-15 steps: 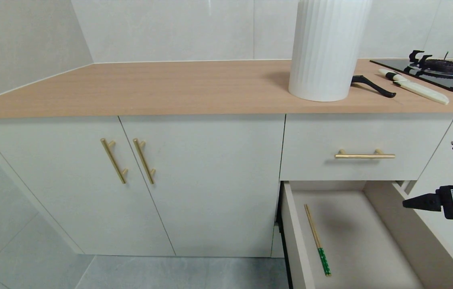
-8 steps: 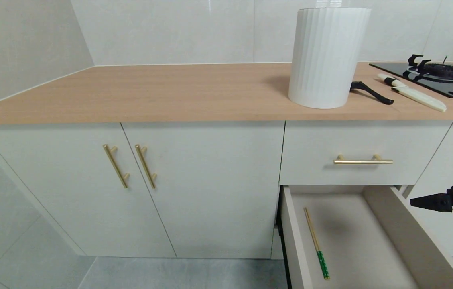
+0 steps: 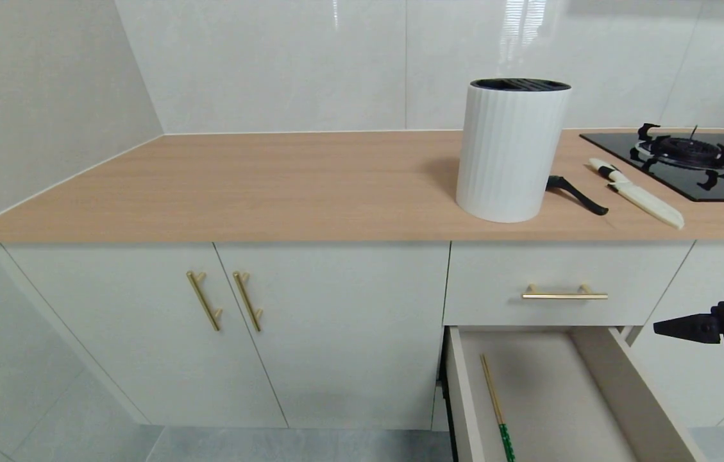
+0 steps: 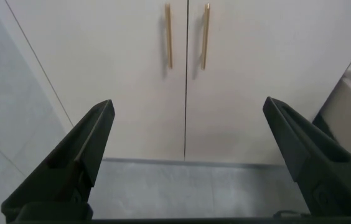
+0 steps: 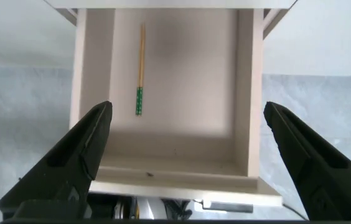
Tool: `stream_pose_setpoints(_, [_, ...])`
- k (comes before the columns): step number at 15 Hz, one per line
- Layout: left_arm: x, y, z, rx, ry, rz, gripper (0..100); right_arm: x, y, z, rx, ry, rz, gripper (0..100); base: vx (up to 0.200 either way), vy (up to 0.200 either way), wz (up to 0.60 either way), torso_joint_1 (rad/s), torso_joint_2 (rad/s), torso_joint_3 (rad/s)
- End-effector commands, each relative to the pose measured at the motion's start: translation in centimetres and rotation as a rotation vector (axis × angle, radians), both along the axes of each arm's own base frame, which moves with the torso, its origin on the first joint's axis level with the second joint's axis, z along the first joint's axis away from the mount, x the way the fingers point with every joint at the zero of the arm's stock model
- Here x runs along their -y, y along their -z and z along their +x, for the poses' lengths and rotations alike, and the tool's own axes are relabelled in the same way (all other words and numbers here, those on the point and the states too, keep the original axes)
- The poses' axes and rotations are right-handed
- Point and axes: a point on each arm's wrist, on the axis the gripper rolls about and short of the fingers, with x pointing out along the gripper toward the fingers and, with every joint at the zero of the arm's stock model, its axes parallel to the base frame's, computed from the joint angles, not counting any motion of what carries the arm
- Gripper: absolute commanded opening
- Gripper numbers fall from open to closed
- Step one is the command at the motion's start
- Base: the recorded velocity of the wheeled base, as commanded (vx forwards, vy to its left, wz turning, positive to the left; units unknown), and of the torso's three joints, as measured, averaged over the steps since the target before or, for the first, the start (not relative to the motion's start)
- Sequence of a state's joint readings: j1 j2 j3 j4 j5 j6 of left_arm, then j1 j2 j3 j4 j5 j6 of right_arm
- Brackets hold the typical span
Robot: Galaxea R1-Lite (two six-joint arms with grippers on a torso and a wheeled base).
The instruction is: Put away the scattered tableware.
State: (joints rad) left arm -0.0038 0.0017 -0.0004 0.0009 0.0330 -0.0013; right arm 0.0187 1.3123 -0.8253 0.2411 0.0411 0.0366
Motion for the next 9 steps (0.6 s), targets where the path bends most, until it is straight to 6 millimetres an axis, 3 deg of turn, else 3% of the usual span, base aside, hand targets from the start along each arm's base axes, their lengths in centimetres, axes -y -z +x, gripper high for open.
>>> stream_pose_setpoints(1, [0.0,0.0,0.0,0.001,0.000,0.000,100,-0.1,0.6,0.5,-0.019,-0.008,-0.006,100,0.000,0.000,0.00,0.217,-0.48,-0.271])
stream_pose_setpoints(9, [0.0,0.0,0.0,0.002,-0.002,0.000,100,-0.8,2.0,0.8,-0.024,-0.047,-0.022,100,0.000,0.000,0.00,0.216,-0.49,-0.275])
